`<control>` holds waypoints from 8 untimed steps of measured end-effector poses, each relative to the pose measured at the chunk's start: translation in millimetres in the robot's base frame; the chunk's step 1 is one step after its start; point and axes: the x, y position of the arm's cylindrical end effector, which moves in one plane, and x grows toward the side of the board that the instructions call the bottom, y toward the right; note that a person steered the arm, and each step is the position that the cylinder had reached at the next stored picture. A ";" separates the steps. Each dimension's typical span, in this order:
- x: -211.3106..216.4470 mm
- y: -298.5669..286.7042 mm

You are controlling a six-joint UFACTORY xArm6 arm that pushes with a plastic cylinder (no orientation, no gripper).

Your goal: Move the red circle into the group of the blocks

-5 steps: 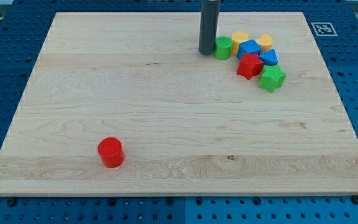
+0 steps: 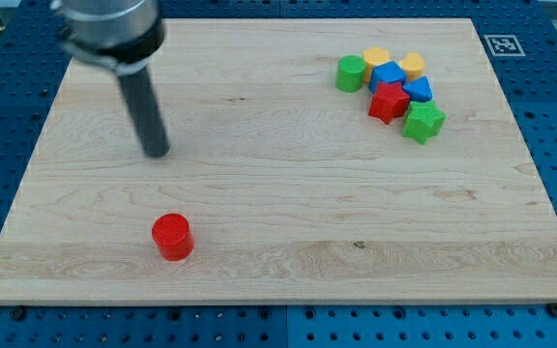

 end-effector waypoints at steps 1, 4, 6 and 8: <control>76.2 -14.4; 47.2 141.5; 58.9 153.7; 29.9 170.6</control>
